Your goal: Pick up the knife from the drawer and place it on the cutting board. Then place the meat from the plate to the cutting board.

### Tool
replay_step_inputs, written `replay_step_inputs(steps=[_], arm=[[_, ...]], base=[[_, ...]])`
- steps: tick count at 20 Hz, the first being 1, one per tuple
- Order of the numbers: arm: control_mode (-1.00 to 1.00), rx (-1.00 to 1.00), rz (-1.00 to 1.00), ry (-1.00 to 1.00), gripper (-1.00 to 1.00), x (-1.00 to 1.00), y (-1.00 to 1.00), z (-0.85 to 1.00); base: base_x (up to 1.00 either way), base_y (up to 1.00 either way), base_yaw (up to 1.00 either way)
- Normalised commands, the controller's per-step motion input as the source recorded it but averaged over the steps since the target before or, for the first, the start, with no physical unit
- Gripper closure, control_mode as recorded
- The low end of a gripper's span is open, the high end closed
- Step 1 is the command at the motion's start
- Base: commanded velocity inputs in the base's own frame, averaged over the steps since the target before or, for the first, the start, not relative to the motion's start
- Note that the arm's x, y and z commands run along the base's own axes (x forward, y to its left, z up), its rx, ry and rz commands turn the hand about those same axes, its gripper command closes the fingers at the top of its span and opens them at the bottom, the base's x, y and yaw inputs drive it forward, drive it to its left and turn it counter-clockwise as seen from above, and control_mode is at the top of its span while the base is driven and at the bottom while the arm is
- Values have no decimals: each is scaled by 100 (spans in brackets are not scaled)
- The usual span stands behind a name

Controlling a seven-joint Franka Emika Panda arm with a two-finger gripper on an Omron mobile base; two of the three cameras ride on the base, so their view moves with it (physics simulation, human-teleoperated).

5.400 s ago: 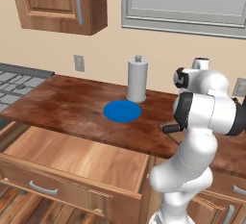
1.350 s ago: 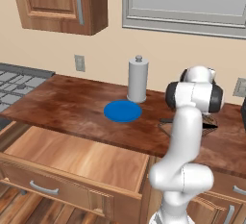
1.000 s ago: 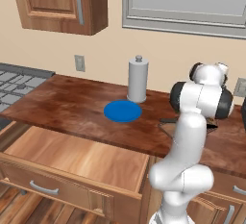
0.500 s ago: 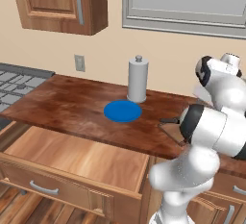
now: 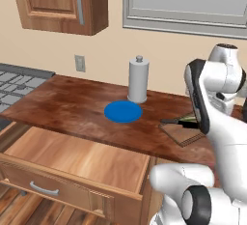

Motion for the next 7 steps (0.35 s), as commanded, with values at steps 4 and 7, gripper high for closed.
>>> replay_step_inputs(steps=[4,7], arm=[[-100,-15,7,-41,-100,-100,64,79],[-100,-9,20,-46,-100,-100,30,70]], base=[[0,0,0],[0,0,0]])
